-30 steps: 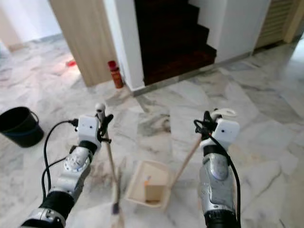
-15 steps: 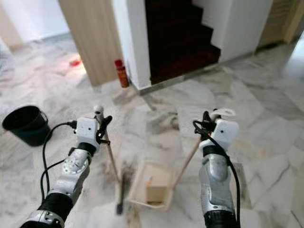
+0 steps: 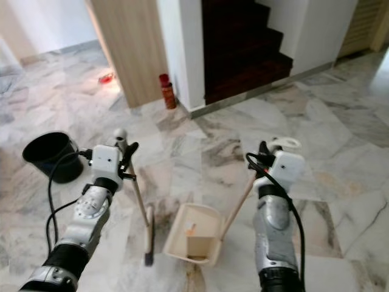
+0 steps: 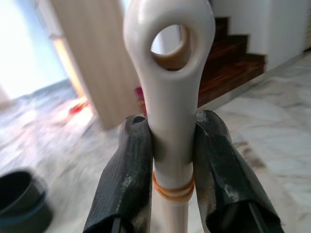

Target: Sweep floor

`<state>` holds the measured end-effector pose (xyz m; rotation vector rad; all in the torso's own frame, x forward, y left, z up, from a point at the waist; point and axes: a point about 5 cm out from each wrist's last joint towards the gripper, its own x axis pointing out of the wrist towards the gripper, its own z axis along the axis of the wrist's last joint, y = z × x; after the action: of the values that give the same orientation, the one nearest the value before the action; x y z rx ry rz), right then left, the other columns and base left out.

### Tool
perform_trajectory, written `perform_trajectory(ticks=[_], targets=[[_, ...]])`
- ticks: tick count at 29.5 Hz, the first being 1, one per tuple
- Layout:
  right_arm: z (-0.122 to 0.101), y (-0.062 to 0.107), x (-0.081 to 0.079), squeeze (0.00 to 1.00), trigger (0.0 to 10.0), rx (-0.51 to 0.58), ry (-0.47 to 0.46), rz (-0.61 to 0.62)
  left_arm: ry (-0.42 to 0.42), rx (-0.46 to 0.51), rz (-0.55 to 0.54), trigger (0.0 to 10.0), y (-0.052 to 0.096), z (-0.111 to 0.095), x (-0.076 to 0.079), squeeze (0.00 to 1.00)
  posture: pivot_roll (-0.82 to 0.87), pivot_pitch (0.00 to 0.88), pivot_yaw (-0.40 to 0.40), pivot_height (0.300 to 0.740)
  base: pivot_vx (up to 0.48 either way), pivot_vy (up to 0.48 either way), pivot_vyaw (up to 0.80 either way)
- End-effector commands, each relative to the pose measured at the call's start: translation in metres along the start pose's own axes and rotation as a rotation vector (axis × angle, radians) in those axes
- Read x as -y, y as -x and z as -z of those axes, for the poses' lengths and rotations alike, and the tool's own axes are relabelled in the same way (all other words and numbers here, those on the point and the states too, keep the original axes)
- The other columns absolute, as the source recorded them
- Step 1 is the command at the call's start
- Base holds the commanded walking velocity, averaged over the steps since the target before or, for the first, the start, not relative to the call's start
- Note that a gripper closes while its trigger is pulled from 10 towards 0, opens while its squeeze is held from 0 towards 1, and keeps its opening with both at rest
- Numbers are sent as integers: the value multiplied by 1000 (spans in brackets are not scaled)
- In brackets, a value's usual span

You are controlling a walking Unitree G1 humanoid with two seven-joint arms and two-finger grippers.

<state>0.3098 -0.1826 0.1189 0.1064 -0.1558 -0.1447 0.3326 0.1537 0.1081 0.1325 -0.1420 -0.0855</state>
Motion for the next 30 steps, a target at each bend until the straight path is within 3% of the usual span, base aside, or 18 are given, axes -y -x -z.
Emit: perform_trajectory(ticks=[1,11,18,30], targets=[[-14,-6,-6,0,10000,65,-30,-14,-19,38,-18,10000,-4,-10,-3,0,-120,0,97,740,0,341,0],[-12,-5,-10,0,10000,57,-36,-34,-19,40,-28,10000,-4,-10,-4,0,-108,0,85,740,0,342,653],[-13,-5,-9,0,10000,62,-30,-42,-20,35,-26,10000,-2,-9,-3,0,-115,0,83,740,0,343,0],[-10,-4,-13,0,10000,51,-36,-63,-16,37,-33,10000,1,-7,-3,0,-102,0,65,740,0,344,787]])
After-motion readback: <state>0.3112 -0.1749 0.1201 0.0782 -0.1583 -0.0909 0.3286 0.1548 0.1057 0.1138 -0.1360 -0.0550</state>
